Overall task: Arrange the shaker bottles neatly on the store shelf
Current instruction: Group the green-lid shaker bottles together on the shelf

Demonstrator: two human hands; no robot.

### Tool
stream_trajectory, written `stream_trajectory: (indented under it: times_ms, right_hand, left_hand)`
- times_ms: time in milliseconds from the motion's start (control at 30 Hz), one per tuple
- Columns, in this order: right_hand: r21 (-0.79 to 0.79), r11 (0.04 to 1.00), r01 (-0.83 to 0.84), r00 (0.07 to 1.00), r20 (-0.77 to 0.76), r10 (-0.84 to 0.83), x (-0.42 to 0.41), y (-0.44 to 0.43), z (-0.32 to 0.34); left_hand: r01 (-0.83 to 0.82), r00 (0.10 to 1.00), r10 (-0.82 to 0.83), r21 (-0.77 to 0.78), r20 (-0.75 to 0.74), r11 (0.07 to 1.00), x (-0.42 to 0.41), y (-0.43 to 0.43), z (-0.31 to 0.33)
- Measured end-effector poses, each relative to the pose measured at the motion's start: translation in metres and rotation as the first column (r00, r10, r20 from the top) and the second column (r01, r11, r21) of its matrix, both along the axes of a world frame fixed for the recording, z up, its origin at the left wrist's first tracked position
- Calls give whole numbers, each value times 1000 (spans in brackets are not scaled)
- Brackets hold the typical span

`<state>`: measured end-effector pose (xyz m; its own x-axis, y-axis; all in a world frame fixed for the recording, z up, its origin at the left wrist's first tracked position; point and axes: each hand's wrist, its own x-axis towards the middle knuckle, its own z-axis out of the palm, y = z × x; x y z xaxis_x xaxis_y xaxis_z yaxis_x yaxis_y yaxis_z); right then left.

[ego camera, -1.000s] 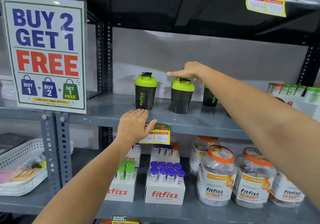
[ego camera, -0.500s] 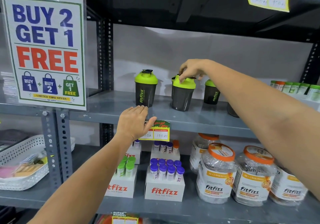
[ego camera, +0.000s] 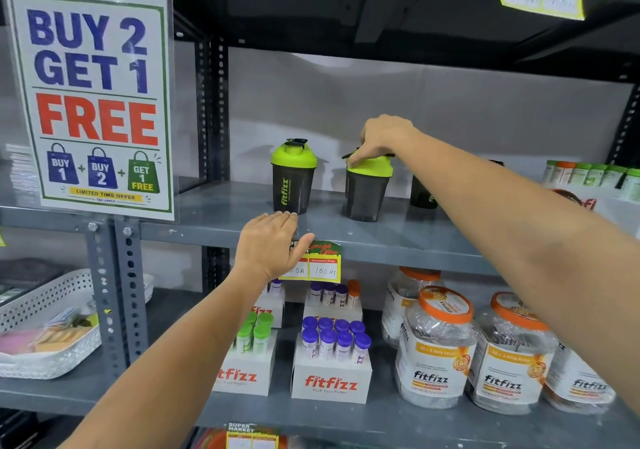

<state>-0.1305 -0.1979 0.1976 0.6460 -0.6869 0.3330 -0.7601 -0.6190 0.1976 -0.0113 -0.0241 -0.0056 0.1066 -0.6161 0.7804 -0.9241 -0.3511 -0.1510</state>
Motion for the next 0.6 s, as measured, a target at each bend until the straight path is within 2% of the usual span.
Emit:
stream_trajectory:
  times_ms: [300,367,467,533,600]
  right_hand:
    - [94,993,-70,997,-34,73,-6,7,5]
    - [112,989,-96,995,25,94,-7,6,6]
    - [2,995,-101,986,134,100,-6,5,2]
    - [-69,996,-47,997,61,51,-4,6,-2]
    - [-65,998,-11,1000,20,12,-3,5,-6]
  left_hand:
    - [-6,1000,6,-7,7,1000,0,0,-1]
    - [-6,1000,6,-5,6,1000,0,0,-1]
    - [-6,1000,6,-3,5,1000,0,0,-1]
    - [-10,1000,10,-4,6,1000,0,0,-1]
    - [-9,1000,9,-3,4,1000,1,0,-2]
